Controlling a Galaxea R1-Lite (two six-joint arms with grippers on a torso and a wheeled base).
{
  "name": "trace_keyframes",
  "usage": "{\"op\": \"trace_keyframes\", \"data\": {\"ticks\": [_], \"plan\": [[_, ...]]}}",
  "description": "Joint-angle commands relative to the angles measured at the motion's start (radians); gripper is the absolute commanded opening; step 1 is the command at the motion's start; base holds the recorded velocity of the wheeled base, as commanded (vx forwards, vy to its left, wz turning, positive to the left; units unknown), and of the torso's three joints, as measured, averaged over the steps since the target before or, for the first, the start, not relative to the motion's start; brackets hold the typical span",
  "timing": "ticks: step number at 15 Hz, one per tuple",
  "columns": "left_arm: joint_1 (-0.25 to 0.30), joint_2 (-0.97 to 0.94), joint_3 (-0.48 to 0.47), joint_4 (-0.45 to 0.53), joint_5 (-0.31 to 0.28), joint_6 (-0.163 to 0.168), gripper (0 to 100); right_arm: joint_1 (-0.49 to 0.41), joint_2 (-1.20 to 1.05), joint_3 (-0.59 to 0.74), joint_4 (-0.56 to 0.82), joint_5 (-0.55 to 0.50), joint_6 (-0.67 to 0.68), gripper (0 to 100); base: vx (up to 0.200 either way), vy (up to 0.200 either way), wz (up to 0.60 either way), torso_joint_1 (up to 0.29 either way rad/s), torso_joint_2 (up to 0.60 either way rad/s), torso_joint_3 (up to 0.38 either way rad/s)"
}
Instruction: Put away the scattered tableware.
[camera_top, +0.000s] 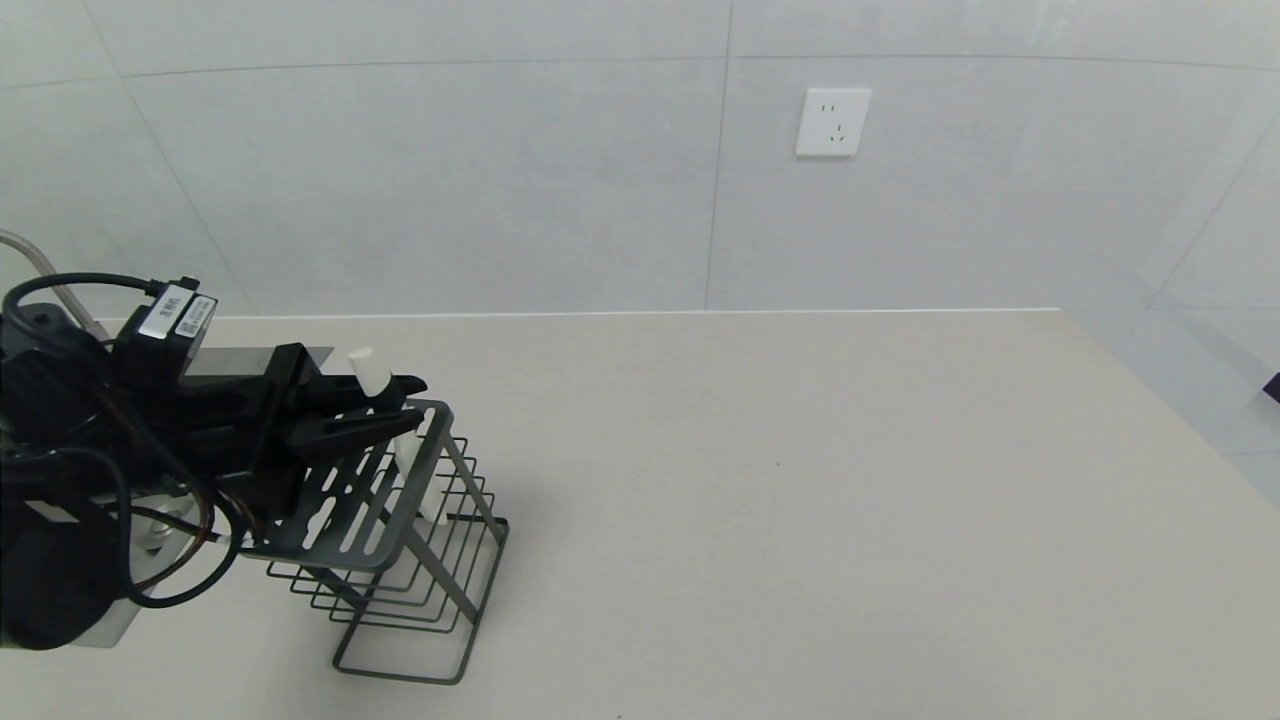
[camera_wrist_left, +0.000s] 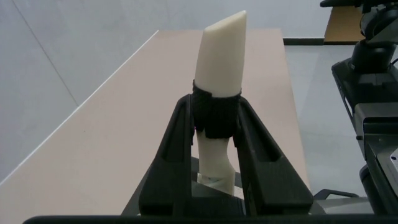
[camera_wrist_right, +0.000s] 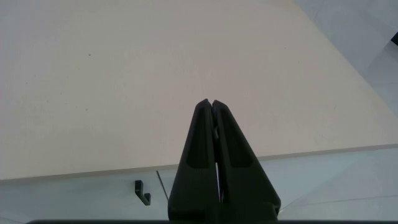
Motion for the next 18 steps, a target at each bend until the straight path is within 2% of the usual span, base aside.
{"op": "trace_keyframes", "data": {"ticks": [1, 4, 5, 10, 15, 18], "plan": [[0.004, 0.01, 0.001, -0.001, 0.0, 0.0, 0, 0.0, 0.002, 0.0, 0.0, 0.0, 0.0, 0, 0.0, 0.0, 0.0, 0.0, 0.0, 0.0], [0.006, 0.011, 0.004, 0.001, -0.002, 0.001, 0, 0.0, 0.002, 0.0, 0.0, 0.0, 0.0, 0, 0.0, 0.0, 0.0, 0.0, 0.0, 0.0], [0.004, 0.01, 0.013, 0.001, -0.002, 0.001, 100, 0.0, 0.002, 0.0, 0.0, 0.0, 0.0, 0, 0.0, 0.0, 0.0, 0.0, 0.0, 0.0], [0.003, 0.008, 0.023, -0.006, -0.002, 0.001, 100, 0.0, 0.002, 0.0, 0.0, 0.0, 0.0, 0, 0.0, 0.0, 0.0, 0.0, 0.0, 0.0], [0.006, -0.003, 0.026, -0.105, -0.002, 0.0, 100, 0.0, 0.002, 0.0, 0.0, 0.0, 0.0, 0, 0.0, 0.0, 0.0, 0.0, 0.0, 0.0], [0.003, -0.073, 0.018, -0.105, -0.002, 0.0, 100, 0.0, 0.002, 0.0, 0.0, 0.0, 0.002, 0, 0.0, 0.0, 0.0, 0.0, 0.0, 0.0]]}}
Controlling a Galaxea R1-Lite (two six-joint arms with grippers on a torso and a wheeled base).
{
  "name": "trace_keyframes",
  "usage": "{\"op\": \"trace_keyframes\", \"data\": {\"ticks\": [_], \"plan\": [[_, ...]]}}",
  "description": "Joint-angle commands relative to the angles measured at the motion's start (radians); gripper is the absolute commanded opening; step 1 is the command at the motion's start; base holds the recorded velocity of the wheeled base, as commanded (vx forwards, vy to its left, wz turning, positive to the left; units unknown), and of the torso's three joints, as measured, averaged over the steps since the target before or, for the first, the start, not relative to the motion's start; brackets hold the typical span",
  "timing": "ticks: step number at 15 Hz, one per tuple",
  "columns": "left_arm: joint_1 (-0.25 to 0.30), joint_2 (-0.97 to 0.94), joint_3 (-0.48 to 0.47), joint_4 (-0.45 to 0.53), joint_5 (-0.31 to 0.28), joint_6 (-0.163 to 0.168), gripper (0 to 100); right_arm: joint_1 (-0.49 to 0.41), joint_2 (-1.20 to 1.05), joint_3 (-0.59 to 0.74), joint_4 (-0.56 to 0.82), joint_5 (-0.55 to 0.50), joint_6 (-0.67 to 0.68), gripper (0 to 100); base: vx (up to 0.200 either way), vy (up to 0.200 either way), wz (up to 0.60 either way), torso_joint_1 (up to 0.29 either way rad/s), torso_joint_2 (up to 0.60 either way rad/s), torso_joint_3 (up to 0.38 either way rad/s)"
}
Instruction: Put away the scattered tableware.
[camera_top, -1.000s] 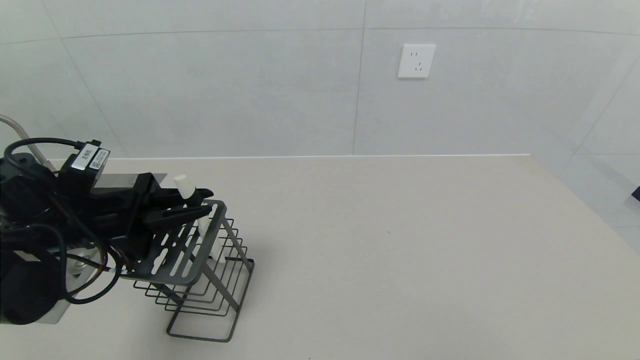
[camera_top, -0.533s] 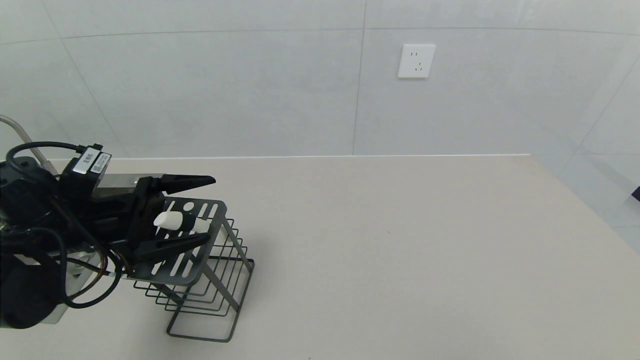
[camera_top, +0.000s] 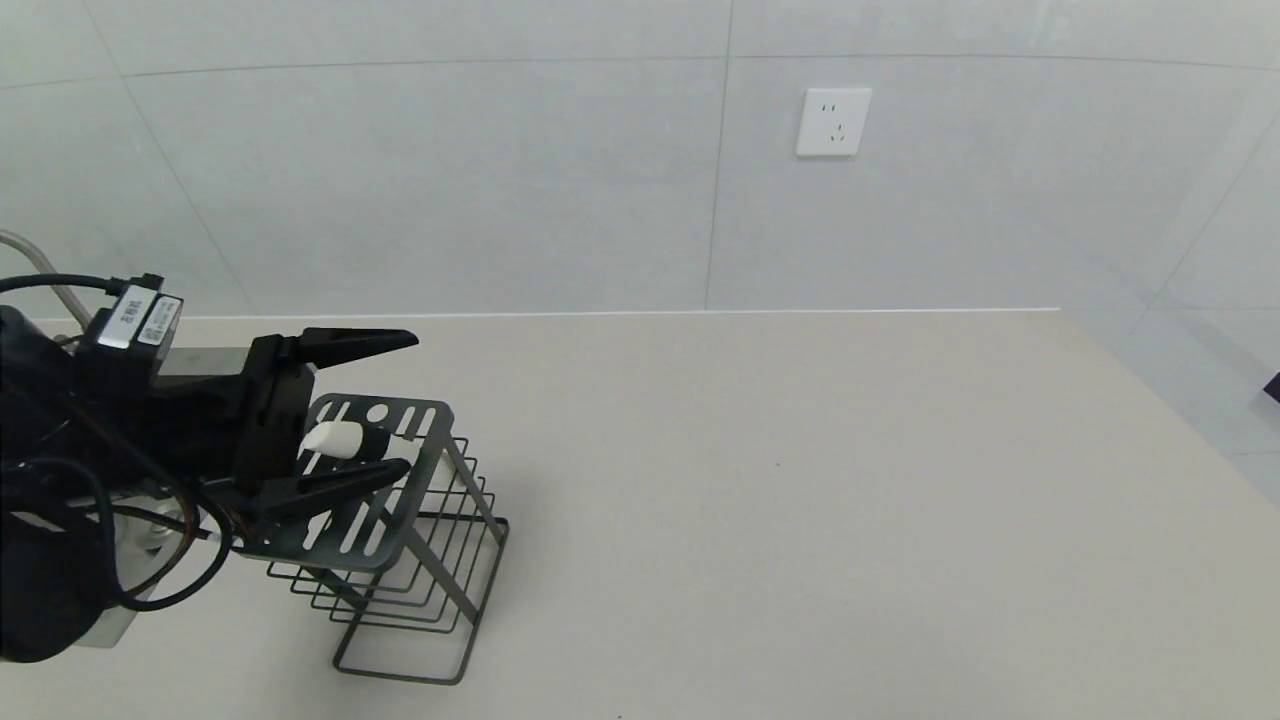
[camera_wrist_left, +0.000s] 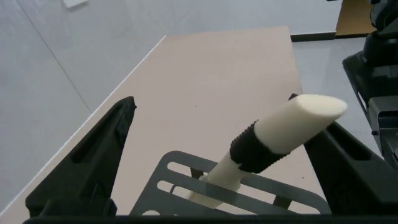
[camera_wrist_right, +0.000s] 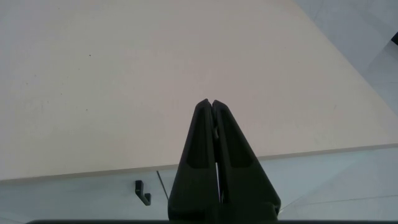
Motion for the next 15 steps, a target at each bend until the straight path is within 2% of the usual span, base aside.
{"op": "trace_keyframes", "data": {"ticks": [1, 5, 9, 11, 12, 13, 15], "plan": [[0.001, -0.089, -0.01, -0.001, 0.002, 0.0, 100, 0.0, 0.001, 0.0, 0.0, 0.001, -0.001, 0, 0.0, 0.0, 0.0, 0.0, 0.0, 0.0], [-0.002, -0.318, 0.019, -0.001, 0.002, -0.022, 100, 0.0, 0.001, 0.0, 0.0, 0.001, -0.001, 0, 0.0, 0.0, 0.0, 0.0, 0.0, 0.0], [-0.009, -0.555, 0.108, -0.001, 0.0, -0.12, 100, 0.0, 0.001, 0.0, 0.0, 0.001, -0.004, 0, 0.0, 0.0, 0.0, 0.0, 0.0, 0.0], [-0.01, -0.631, 0.161, -0.001, -0.011, -0.13, 100, 0.0, 0.001, 0.0, 0.0, 0.001, -0.006, 0, 0.0, 0.0, 0.0, 0.0, 0.0, 0.0], [-0.019, -0.712, 0.25, -0.001, -0.014, -0.163, 100, 0.0, 0.001, 0.0, 0.0, 0.002, -0.006, 0, 0.0, 0.0, 0.0, 0.0, 0.0, 0.0], [-0.021, -0.726, 0.265, -0.001, -0.014, -0.169, 100, 0.0, 0.001, 0.0, 0.0, 0.002, -0.006, 0, 0.0, 0.0, 0.0, 0.0, 0.0, 0.0], [-0.038, -0.882, 0.397, -0.001, -0.014, -0.235, 100, 0.0, 0.001, 0.0, 0.0, 0.011, -0.009, 0, 0.0, 0.0, 0.0, 0.0, 0.0, 0.0]]}}
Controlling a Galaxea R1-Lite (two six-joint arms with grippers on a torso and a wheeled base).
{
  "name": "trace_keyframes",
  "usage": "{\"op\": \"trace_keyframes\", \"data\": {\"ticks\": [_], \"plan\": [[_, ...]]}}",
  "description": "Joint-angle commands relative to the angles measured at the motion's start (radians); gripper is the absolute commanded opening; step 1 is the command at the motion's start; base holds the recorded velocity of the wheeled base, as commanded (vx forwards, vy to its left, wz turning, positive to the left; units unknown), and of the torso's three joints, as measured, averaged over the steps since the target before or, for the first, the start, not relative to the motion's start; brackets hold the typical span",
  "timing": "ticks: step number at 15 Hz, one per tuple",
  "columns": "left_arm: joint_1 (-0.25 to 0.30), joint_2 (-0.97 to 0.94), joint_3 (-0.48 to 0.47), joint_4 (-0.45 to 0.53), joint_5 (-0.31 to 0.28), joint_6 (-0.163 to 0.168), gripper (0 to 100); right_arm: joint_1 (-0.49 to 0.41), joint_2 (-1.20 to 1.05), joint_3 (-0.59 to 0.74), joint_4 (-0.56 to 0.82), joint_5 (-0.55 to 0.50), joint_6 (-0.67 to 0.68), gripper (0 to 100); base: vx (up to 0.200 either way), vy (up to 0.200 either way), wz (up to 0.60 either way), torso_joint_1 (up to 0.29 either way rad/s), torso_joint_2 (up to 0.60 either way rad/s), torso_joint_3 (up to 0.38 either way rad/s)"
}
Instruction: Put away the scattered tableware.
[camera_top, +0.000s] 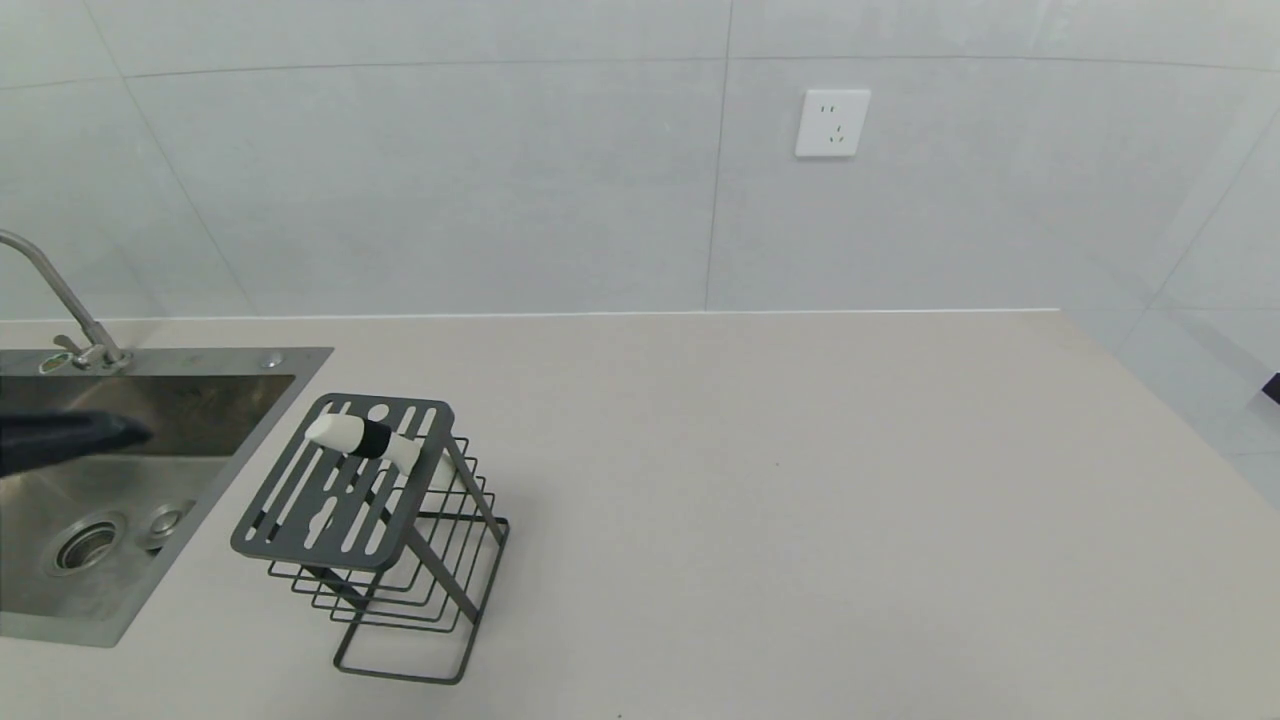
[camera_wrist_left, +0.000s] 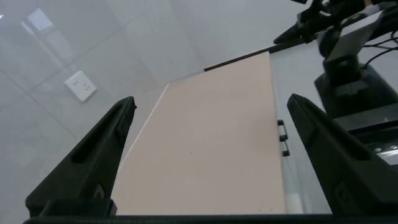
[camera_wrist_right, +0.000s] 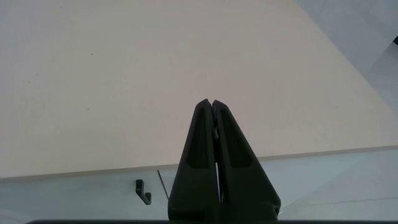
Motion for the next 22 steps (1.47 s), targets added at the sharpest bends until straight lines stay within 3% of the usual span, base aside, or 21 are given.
{"op": "trace_keyframes", "data": {"ticks": [1, 3, 4, 5, 6, 7, 8, 9, 10, 11, 12, 13, 14, 15, 16, 19, 22], "plan": [[-0.013, -0.255, 0.143, 0.034, -0.001, -0.065, 100, 0.0, 0.001, 0.0, 0.0, 0.0, -0.001, 0, 0.0, 0.0, 0.0, 0.0, 0.0, 0.0], [-0.013, -0.384, 0.167, 0.151, -0.001, -0.094, 100, 0.0, 0.001, 0.0, 0.0, 0.0, -0.001, 0, 0.0, 0.0, 0.0, 0.0, 0.0, 0.0], [-0.013, -0.548, 0.172, 0.344, -0.001, -0.12, 100, 0.0, 0.001, 0.0, 0.0, 0.0, -0.001, 0, 0.0, 0.0, 0.0, 0.0, 0.0, 0.0], [-0.013, -0.568, 0.172, 0.367, -0.001, -0.12, 100, 0.0, 0.001, 0.0, 0.0, 0.0, -0.001, 0, 0.0, 0.0, 0.0, 0.0, 0.0, 0.0], [-0.012, -0.787, 0.161, 0.662, -0.01, -0.125, 100, 0.0, 0.001, 0.0, 0.0, 0.002, -0.001, 0, 0.0, 0.0, 0.0, 0.0, 0.0, 0.0], [-0.012, -0.938, 0.143, 0.867, -0.012, -0.127, 100, 0.0, 0.001, 0.0, -0.002, 0.002, -0.001, 0, 0.0, 0.0, 0.0, 0.0, 0.0, 0.0], [-0.015, -1.011, 0.135, 0.973, -0.009, -0.12, 100, 0.0, 0.001, 0.0, -0.002, 0.002, -0.001, 0, 0.0, 0.0, 0.0, 0.0, 0.0, 0.0], [-0.024, -1.017, 0.152, 1.013, 0.005, -0.087, 100, 0.0, 0.001, 0.0, -0.002, 0.002, -0.001, 0, 0.0, 0.0, 0.0, 0.0, 0.0, 0.0], [-0.024, -1.017, 0.181, 1.03, 0.071, -0.062, 100, 0.0, 0.001, 0.0, -0.002, 0.002, -0.001, 0, 0.0, 0.0, 0.0, 0.0, 0.0, 0.0], [-0.024, -1.017, 0.181, 1.09, 0.205, -0.045, 100, 0.0, 0.001, 0.0, -0.002, 0.0, -0.001, 0, 0.0, 0.0, 0.0, 0.0, 0.0, 0.0], [-0.024, -1.017, 0.18, 1.149, 0.402, -0.004, 100, -0.002, 0.001, 0.0, -0.002, -0.001, 0.001, 0, 0.0, 0.0, 0.0, 0.0, 0.0, 0.0], [-0.024, -1.017, 0.181, 1.263, 0.677, 0.061, 100, -0.002, 0.001, 0.0, -0.002, -0.003, 0.001, 0, 0.0, 0.0, 0.0, 0.0, 0.0, 0.0], [-0.024, -1.017, 0.181, 1.429, 1.004, 0.157, 100, -0.002, 0.003, 0.0, -0.003, -0.003, 0.002, 0, 0.0, 0.0, 0.0, 0.0, 0.0, 0.0], [-0.025, -1.016, 0.181, 1.539, 1.252, 0.197, 100, -0.003, 0.003, 0.0, -0.003, -0.003, 0.004, 0, 0.0, 0.0, 0.0, 0.0, 0.0, 0.0], [-0.024, -1.016, 0.183, 1.565, 1.346, 0.202, 100, -0.003, 0.001, 0.0, -0.003, -0.003, 0.006, 0, 0.0, 0.0, 0.0, 0.0, 0.0, 0.0], [-0.024, -1.016, 0.183, 1.57, 1.377, 0.165, 100, -0.002, 0.001, 0.0, -0.002, -0.001, 0.007, 0, 0.0, 0.0, 0.0, 0.0, 0.0, 0.0], [-0.024, -1.016, 0.183, 1.567, 1.363, 0.16, 100, 0.031, 0.006, 0.0, -0.002, 0.008, 0.01, 0, 0.0, 0.0, 0.0, 0.0, 0.0, 0.0]]}}
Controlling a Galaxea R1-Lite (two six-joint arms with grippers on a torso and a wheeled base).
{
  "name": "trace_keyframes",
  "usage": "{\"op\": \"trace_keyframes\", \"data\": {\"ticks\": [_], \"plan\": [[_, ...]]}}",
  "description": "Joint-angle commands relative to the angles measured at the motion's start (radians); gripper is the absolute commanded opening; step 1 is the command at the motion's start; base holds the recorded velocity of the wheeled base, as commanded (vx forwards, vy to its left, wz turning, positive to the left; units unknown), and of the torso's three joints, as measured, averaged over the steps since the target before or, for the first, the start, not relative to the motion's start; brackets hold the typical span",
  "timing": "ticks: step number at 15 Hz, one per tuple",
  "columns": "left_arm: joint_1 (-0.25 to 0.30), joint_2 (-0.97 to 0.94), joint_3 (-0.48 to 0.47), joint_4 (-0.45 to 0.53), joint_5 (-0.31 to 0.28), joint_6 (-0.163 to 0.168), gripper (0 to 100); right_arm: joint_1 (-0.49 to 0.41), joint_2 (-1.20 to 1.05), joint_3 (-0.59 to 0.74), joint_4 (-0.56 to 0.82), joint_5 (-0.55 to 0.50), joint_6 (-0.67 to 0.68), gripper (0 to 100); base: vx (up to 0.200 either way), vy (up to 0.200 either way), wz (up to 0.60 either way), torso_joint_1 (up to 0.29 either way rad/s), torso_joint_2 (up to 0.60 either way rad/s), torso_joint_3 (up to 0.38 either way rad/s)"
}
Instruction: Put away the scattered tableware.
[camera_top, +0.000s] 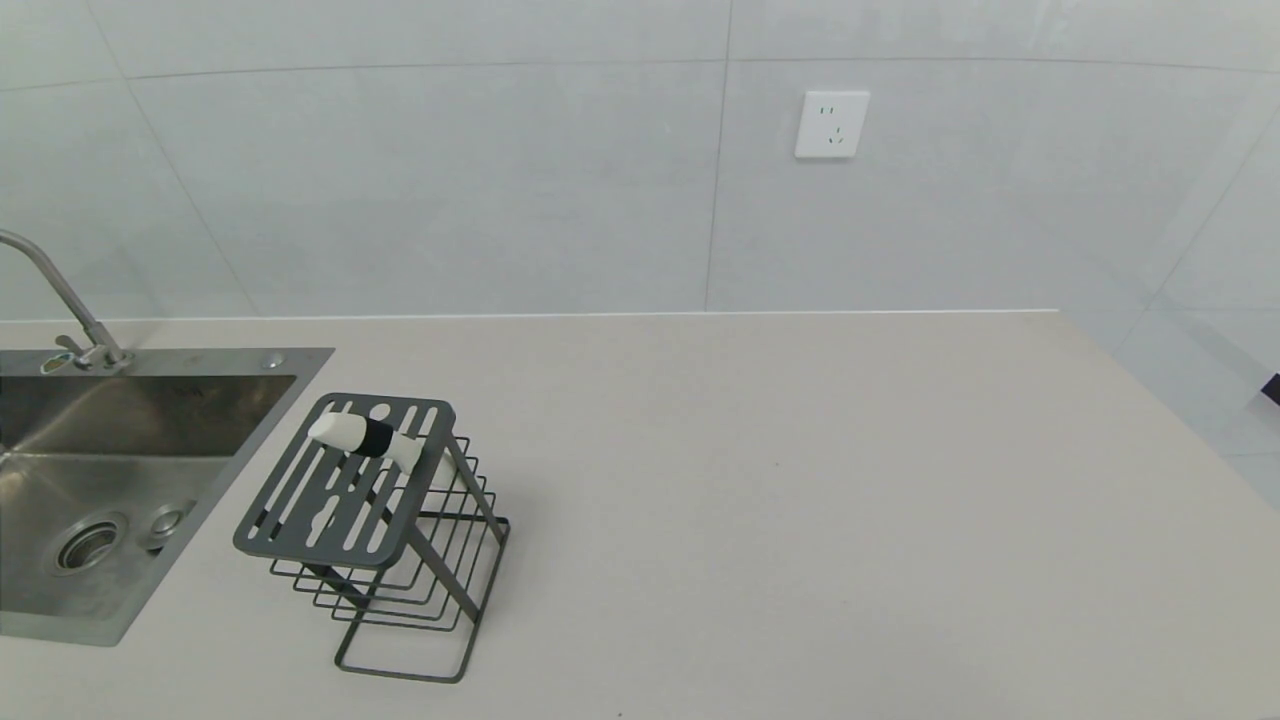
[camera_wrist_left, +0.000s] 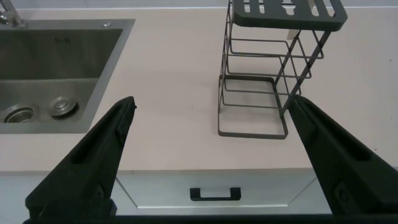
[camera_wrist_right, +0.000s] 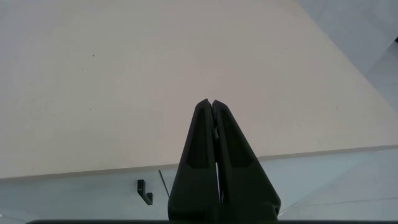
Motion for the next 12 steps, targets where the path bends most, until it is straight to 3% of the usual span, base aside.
{"op": "trace_keyframes", "data": {"ticks": [1, 3, 4, 7, 8, 12], "plan": [[0.0, 0.003, 0.001, 0.0, 0.0, -0.001, 100, 0.119, 0.01, 0.0, 0.002, 0.012, 0.0, 0, 0.0, 0.0, 0.0, 0.0, 0.0, 0.0], [0.0, 0.003, 0.001, 0.0, 0.0, 0.0, 100, 0.211, 0.063, 0.0, 0.002, 0.012, 0.003, 0, 0.0, 0.0, 0.0, 0.0, 0.0, 0.0], [0.0, 0.003, 0.001, 0.0, 0.0, -0.001, 100, 0.214, 0.042, 0.0, 0.002, 0.012, 0.001, 0, 0.0, 0.0, 0.0, 0.0, 0.0, 0.0], [0.0, 0.003, 0.001, 0.0, 0.0, -0.001, 100, 0.165, -0.01, 0.0, 0.003, 0.0, -0.005, 0, 0.0, 0.0, 0.0, 0.0, 0.0, 0.0], [0.0, 0.003, 0.001, 0.0, 0.0, -0.001, 100, 0.064, -0.056, 0.0, 0.0, 0.003, -0.006, 0, 0.0, 0.0, 0.0, 0.0, 0.0, 0.0], [0.0, 0.003, 0.001, 0.0, 0.0, -0.001, 100, 0.073, -0.059, 0.0, 0.003, -0.006, -0.003, 0, 0.0, 0.0, 0.0, 0.0, 0.0, 0.0]]}}
